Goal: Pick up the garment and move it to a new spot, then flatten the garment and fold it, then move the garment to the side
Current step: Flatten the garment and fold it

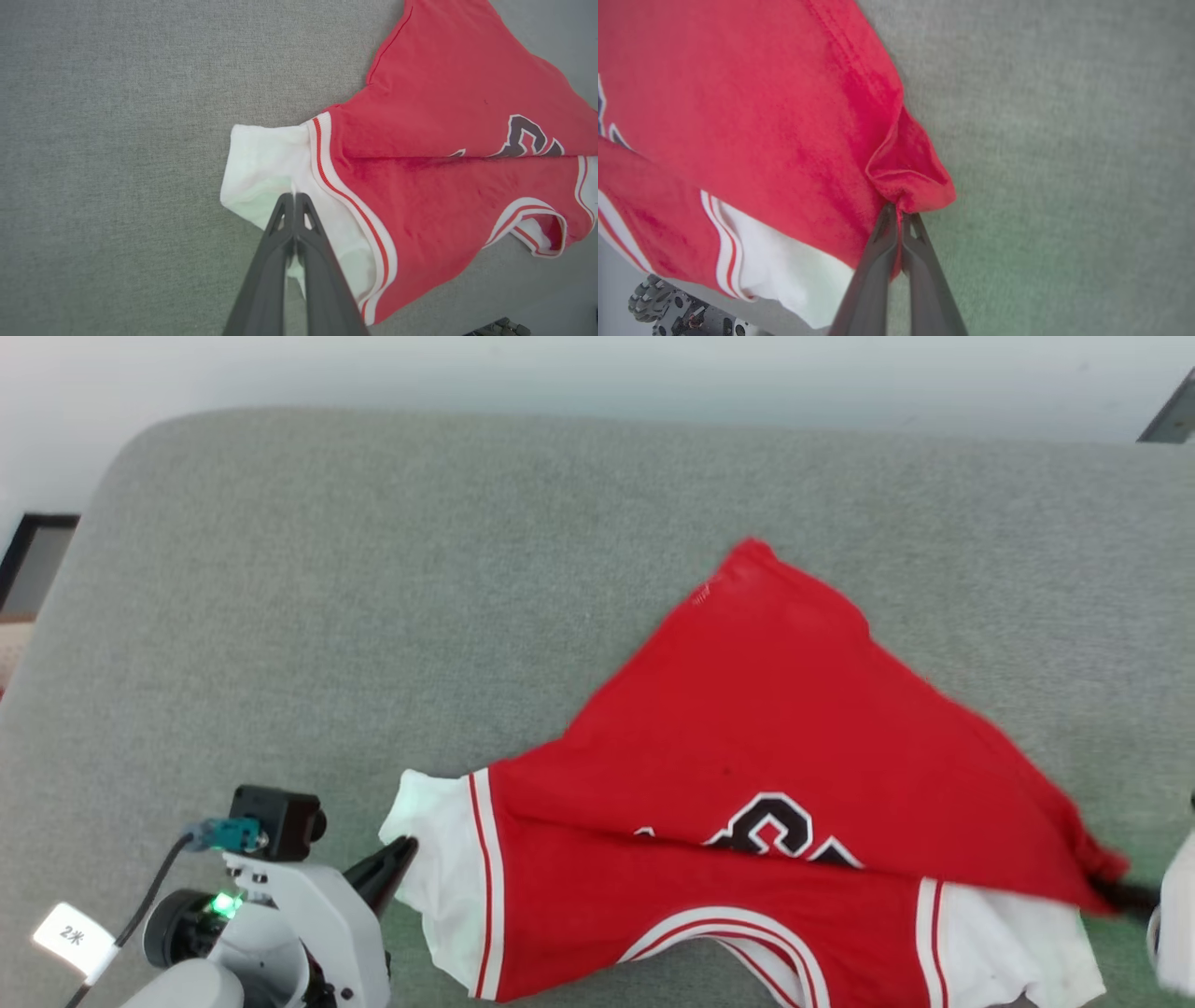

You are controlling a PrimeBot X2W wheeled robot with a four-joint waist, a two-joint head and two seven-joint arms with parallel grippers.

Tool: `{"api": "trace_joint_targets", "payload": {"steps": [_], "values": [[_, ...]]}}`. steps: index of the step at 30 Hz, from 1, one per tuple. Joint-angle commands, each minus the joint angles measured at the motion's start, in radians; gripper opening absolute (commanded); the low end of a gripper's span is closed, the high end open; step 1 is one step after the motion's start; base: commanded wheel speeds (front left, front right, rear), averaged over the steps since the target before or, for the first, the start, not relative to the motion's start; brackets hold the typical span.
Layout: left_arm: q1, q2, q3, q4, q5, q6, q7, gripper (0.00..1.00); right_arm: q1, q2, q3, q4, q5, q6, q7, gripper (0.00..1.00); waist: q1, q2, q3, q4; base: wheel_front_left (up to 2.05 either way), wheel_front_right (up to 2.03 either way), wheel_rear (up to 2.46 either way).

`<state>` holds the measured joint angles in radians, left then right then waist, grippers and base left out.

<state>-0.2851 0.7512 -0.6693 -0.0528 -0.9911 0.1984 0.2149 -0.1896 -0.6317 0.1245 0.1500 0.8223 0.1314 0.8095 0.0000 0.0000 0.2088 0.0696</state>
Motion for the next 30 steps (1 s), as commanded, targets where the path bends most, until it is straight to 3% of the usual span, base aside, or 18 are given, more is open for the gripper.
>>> {"api": "trace_joint_targets", "payload": {"steps": [1,10,13,14,15,16,17,30], "values": [[0.012,0.002,0.004,-0.004,-0.005,0.005,-0.005,0.0,0.041,0.023,-0.027,-0.011,-0.008,-0.002,-0.006,0.0,0.0,0.0,-0.021,-0.014,0.0,0.0,0.0],[0.036,0.01,0.013,-0.009,-0.021,0.014,-0.015,0.0,0.16,0.197,-0.129,0.022,-0.126,-0.002,-0.097,0.0,0.0,0.0,-0.033,-0.016,0.0,0.0,0.0],[0.037,0.011,0.014,-0.009,-0.021,0.014,-0.015,0.0,0.16,0.218,-0.132,0.056,-0.156,-0.002,-0.115,0.0,0.0,0.0,-0.035,-0.014,0.0,0.0,0.0],[0.037,0.011,0.014,-0.009,-0.021,0.015,-0.016,0.0,0.158,0.219,-0.132,0.056,-0.16,-0.002,-0.116,0.13,0.0,0.0,-0.036,-0.014,0.0,0.0,0.0],[0.038,0.011,0.013,-0.01,-0.021,0.015,-0.017,0.0,0.157,0.218,-0.134,0.054,-0.162,-0.002,-0.115,0.33,0.0,0.0,-0.037,-0.013,0.0,0.0,0.0],[0.04,0.011,0.013,-0.01,-0.021,0.015,-0.018,0.0,0.154,0.215,-0.141,0.049,-0.167,-0.002,-0.116,0.63,0.0,0.0,-0.038,-0.013,0.0,0.0,0.0],[0.04,0.01,0.011,-0.011,-0.021,0.015,-0.018,0.0,0.151,0.208,-0.149,0.038,-0.172,-0.002,-0.12,1.0,0.0,0.0,-0.039,-0.012,0.0,0.0,0.0],[0.024,0.003,0.004,-0.026,-0.011,0.01,-0.019,0.0,0.049,0.167,-0.227,-0.275,-0.212,-0.002,-0.094,1.0,0.0,0.0,-0.022,0.03,0.0,0.0,0.0]]}}
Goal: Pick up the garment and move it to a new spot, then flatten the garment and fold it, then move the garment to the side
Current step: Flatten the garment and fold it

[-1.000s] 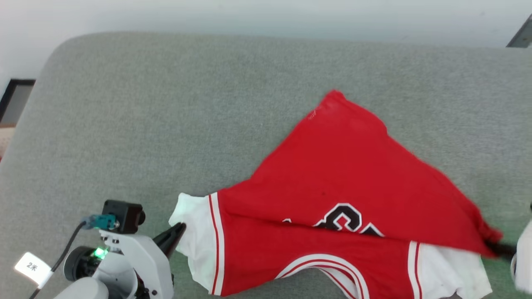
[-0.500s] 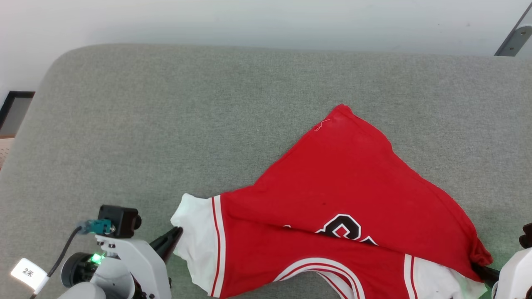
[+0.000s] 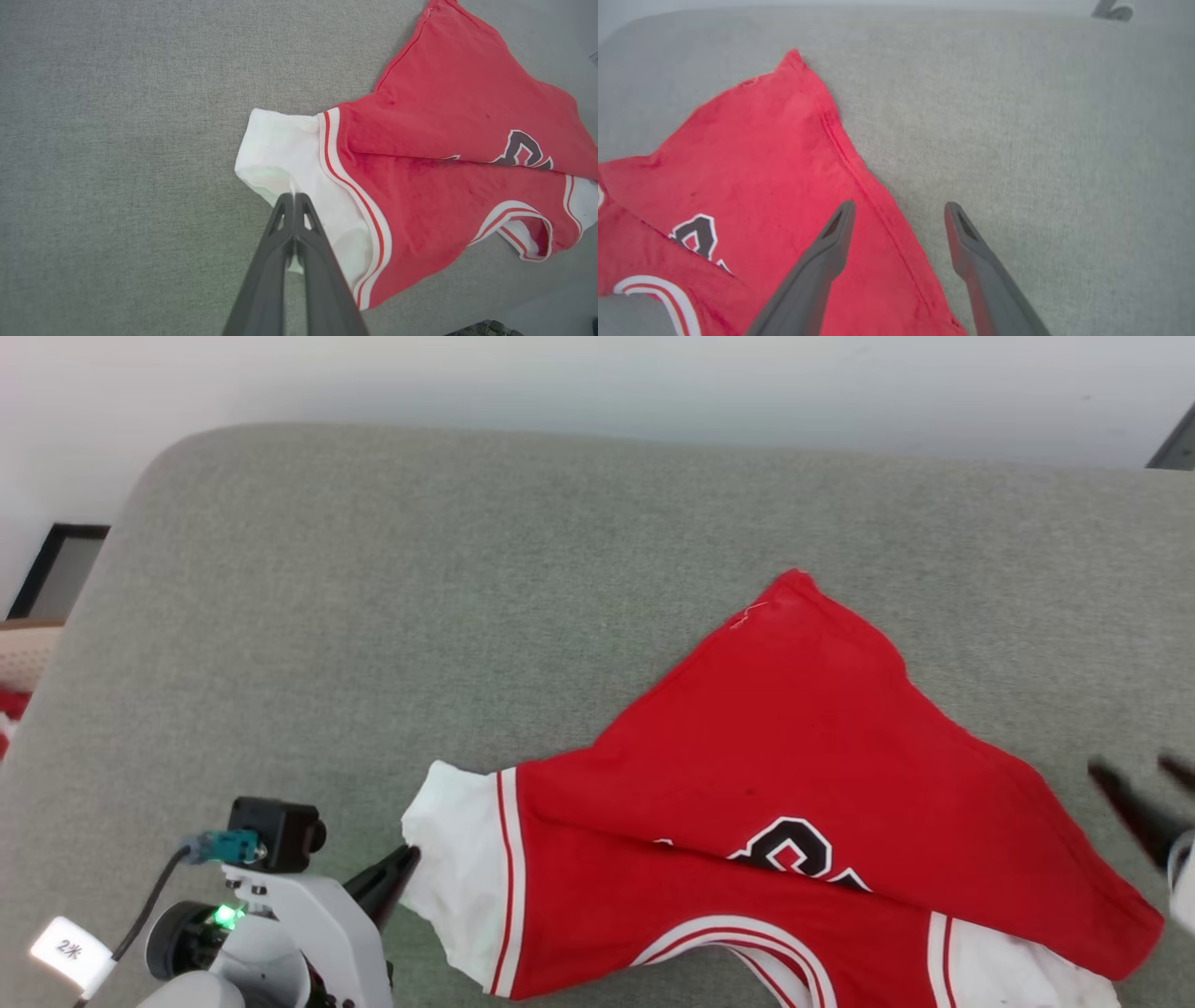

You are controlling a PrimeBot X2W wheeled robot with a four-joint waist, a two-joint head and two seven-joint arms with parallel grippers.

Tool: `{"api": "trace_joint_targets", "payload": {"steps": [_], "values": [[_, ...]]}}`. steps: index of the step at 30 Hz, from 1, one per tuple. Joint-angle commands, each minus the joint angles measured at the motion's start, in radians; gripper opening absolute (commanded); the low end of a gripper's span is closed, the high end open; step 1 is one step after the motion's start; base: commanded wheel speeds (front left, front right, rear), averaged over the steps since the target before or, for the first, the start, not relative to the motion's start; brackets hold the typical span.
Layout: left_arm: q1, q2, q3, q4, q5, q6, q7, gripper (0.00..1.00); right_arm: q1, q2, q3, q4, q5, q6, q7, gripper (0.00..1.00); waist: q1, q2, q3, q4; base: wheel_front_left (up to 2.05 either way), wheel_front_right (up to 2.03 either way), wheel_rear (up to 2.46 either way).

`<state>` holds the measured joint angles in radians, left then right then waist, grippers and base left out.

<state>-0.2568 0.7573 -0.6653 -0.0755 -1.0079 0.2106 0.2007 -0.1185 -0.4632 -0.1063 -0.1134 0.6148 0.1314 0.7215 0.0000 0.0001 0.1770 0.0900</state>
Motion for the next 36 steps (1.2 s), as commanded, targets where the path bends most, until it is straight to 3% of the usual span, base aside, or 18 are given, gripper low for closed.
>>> {"api": "trace_joint_targets", "payload": {"steps": [1,5,9,20,27,36], "values": [[-0.008,-0.005,-0.001,-0.004,0.007,-0.003,-0.004,0.0,-0.045,-0.001,0.013,-0.025,-0.013,-0.002,-0.009,1.0,0.0,-0.0001,0.015,0.015,0.0,0.0,0.0],[-0.023,-0.014,-0.008,-0.007,0.014,-0.009,-0.001,0.0,-0.131,-0.022,0.068,-0.038,-0.052,-0.002,-0.036,1.0,0.0,-0.0001,0.032,0.035,0.0,0.0,0.0],[-0.055,-0.031,-0.021,0.0,0.025,-0.025,0.007,0.0,-0.265,-0.032,0.15,0.025,-0.068,-0.002,-0.085,1.0,0.0,-0.0001,0.062,0.072,0.0,0.0,0.0],[-0.167,-0.105,-0.064,0.057,0.057,-0.083,0.024,0.0,-0.64,-0.091,0.495,0.419,-0.046,-0.002,-0.194,1.0,0.0,-0.0001,0.153,0.179,0.0,0.0,0.0],[-0.226,-0.166,-0.094,0.109,0.073,-0.123,0.022,0.0,-0.784,-0.133,0.673,0.649,0.056,-0.002,-0.154,1.0,0.0,-0.0001,0.199,0.249,0.0,0.0,0.0],[-0.255,-0.2,-0.104,0.163,0.073,-0.15,0.009,0.0,-0.861,-0.154,0.884,0.803,0.179,-0.001,-0.069,1.0,0.0,-0.0001,0.222,0.288,0.0,0.0,0.0]]}}
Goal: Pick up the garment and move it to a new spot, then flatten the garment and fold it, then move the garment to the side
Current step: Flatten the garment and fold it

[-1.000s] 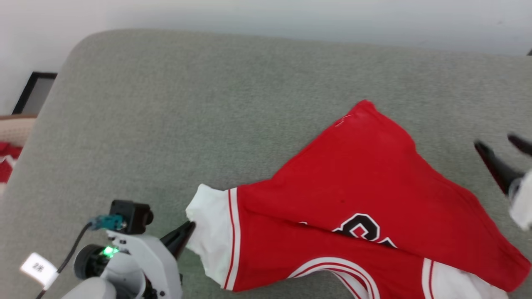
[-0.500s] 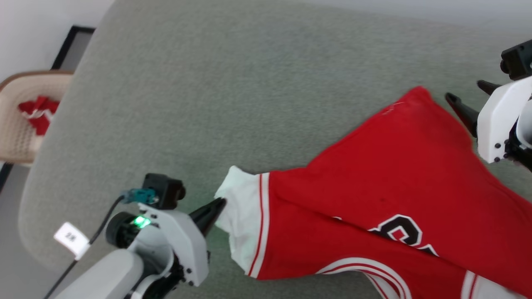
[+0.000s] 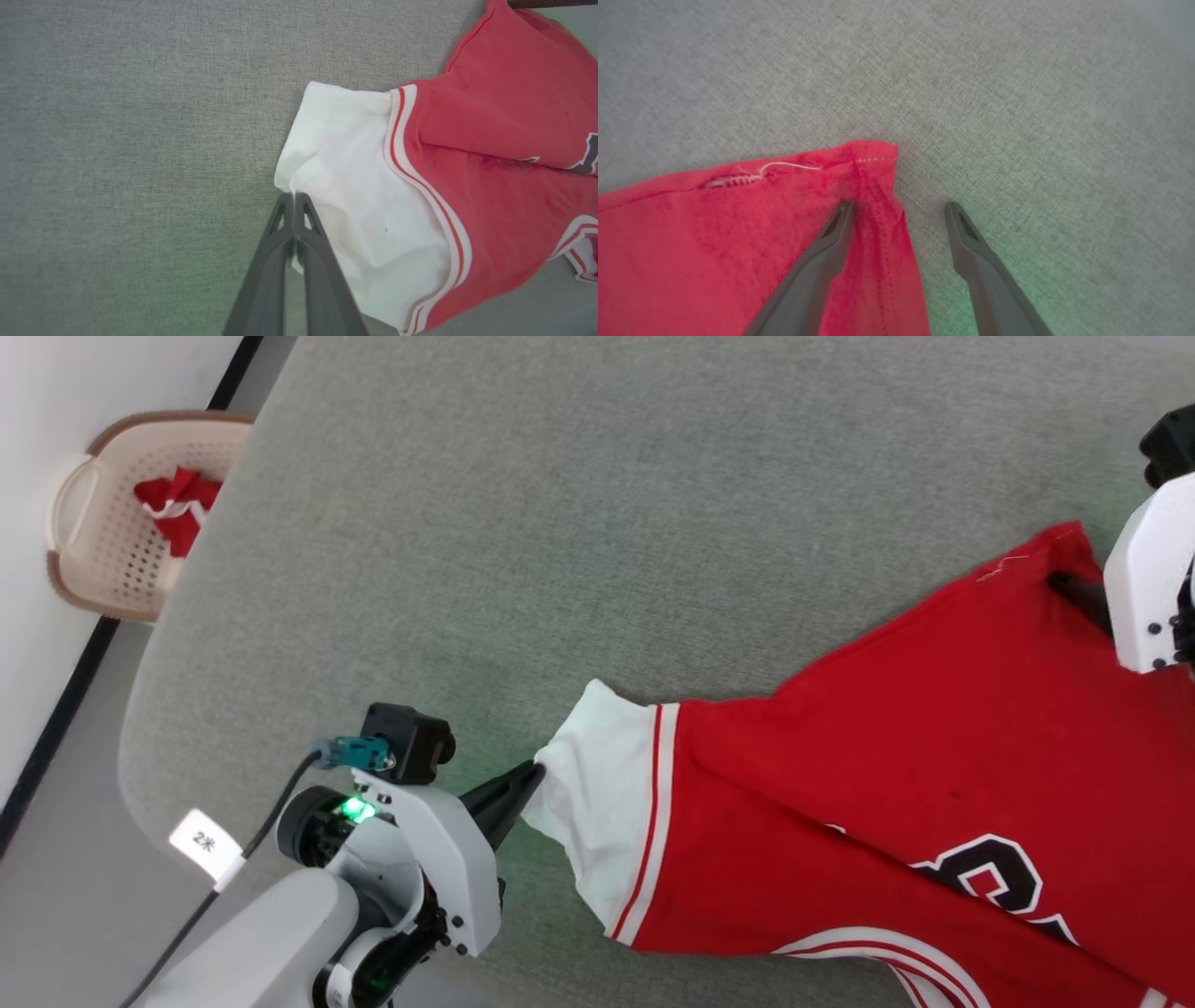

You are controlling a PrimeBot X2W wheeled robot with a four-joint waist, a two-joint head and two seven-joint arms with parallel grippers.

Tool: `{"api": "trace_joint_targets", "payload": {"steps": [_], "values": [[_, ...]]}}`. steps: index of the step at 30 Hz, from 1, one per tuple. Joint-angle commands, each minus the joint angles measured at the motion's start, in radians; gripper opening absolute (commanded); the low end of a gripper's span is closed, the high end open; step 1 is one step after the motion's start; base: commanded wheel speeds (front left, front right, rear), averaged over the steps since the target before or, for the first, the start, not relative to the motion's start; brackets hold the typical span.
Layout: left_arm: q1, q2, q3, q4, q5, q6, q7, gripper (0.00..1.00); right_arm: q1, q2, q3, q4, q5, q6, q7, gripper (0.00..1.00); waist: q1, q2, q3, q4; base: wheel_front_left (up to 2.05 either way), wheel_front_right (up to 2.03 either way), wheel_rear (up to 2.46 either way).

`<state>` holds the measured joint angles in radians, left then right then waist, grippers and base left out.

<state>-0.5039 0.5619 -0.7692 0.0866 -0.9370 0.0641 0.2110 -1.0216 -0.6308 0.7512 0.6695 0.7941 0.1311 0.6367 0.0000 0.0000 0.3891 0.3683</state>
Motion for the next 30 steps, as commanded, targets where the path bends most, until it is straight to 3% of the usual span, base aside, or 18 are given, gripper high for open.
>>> {"api": "trace_joint_targets", "payload": {"steps": [1,2,9,16,23,30], "values": [[-0.009,-0.006,0.0,0.005,0.001,-0.004,-0.003,0.0,0.04,0.015,0.049,0.031,0.011,-0.001,0.027,0.51,0.0,0.0,0.01,0.011,0.0,0.0,0.0],[-0.009,-0.007,0.0,0.009,-0.001,-0.005,-0.005,0.0,0.039,0.014,0.069,0.043,0.027,-0.001,0.039,0.0,0.0,0.0,0.01,0.011,0.0,0.0,0.0],[-0.01,0.006,0.01,0.026,-0.01,-0.006,-0.007,0.0,-0.032,-0.005,0.125,0.102,0.049,-0.001,-0.02,0.0,0.0,0.0,-0.006,-0.013,0.0,0.0,0.0],[-0.06,0.063,0.036,0.012,0.002,0.014,0.033,0.0,-0.093,0.004,0.134,0.099,0.081,-0.001,-0.126,0.0,0.0,0.0,-0.058,-0.081,0.0,0.0,0.0],[-0.193,0.15,0.069,-0.034,0.028,0.022,0.137,0.0,-0.131,0.004,0.136,0.07,0.09,-0.001,-0.219,0.0,0.0,0.0,-0.129,-0.165,0.0,0.0,0.0],[-0.386,0.206,0.08,-0.017,0.07,-0.006,0.265,0.0,-0.185,-0.009,0.117,0.028,0.053,-0.001,-0.289,0.0,0.0,0.0,-0.192,-0.237,0.0,0.0,0.0]]}}
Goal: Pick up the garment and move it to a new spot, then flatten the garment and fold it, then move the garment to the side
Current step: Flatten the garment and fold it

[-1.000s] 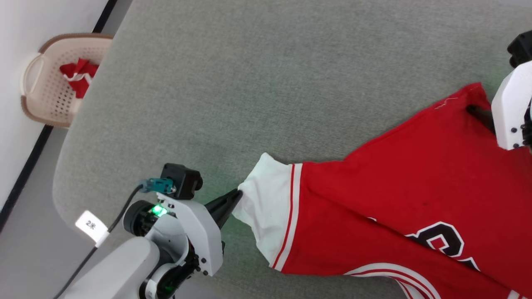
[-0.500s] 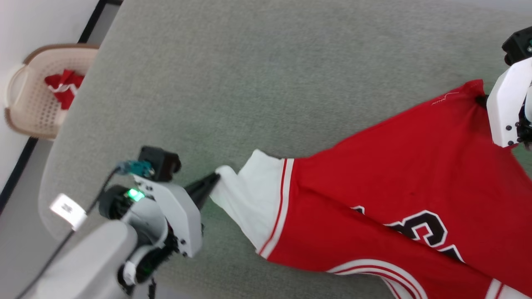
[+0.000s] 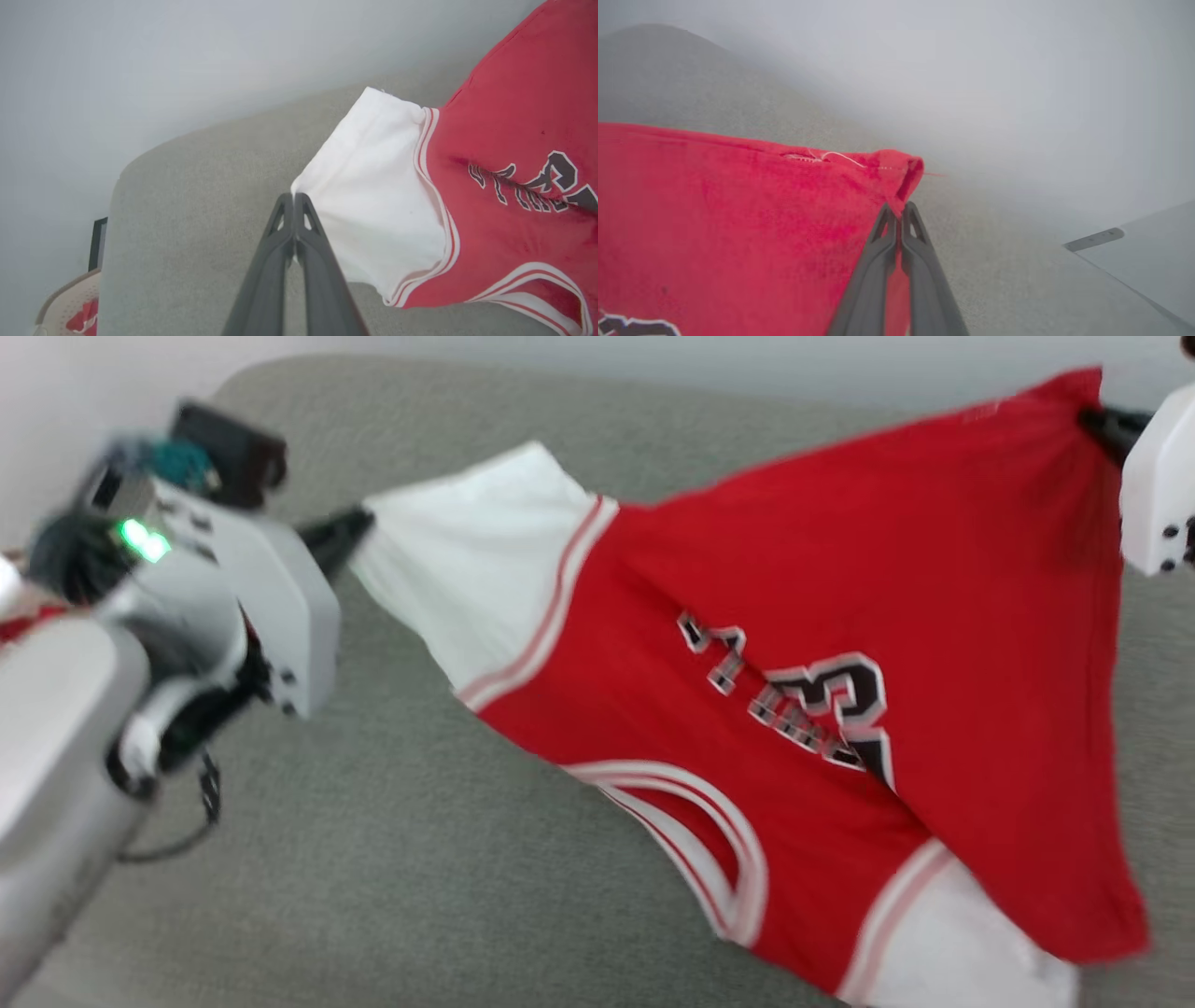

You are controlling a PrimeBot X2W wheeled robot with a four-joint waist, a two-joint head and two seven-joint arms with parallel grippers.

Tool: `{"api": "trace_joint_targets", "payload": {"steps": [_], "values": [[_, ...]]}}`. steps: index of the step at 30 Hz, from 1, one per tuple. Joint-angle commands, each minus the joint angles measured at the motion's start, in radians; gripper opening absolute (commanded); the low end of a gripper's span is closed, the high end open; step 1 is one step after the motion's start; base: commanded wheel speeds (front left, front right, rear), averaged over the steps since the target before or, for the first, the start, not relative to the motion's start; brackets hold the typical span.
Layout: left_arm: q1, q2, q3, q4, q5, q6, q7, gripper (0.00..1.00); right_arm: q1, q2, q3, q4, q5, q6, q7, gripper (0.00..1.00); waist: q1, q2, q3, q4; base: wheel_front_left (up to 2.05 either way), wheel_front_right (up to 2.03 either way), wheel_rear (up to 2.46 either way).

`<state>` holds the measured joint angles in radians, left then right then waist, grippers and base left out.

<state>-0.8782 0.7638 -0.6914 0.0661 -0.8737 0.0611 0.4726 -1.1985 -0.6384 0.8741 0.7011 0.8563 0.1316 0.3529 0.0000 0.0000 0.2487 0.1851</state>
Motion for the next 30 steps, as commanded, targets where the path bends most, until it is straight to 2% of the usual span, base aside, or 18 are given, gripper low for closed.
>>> {"api": "trace_joint_targets", "payload": {"steps": [1,10,18,30], "values": [[-0.041,0.006,0.004,0.017,0.011,-0.011,0.016,0.0,-0.017,-0.003,-0.008,-0.01,-0.017,-0.002,-0.013,0.0,0.0,0.0,-0.059,-0.062,0.0,0.0,0.0],[-0.293,-0.018,0.012,0.2,0.073,-0.088,0.052,0.0,-0.094,0.007,-0.078,-0.034,-0.084,-0.002,-0.073,0.0,0.0,0.0,-0.101,-0.121,0.0,0.0,0.0],[-0.467,-0.06,0.019,0.341,0.122,-0.125,0.016,0.0,-0.151,0.035,-0.145,-0.02,-0.168,-0.002,-0.131,0.0,0.0,0.0,-0.1,-0.143,0.0,0.0,0.0],[-0.705,-0.157,0.007,0.608,0.194,-0.164,-0.125,0.0,-0.235,0.101,-0.243,0.067,-0.296,-0.002,-0.238,0.0,0.0,0.0,-0.026,-0.156,0.0,0.0,0.0]]}}
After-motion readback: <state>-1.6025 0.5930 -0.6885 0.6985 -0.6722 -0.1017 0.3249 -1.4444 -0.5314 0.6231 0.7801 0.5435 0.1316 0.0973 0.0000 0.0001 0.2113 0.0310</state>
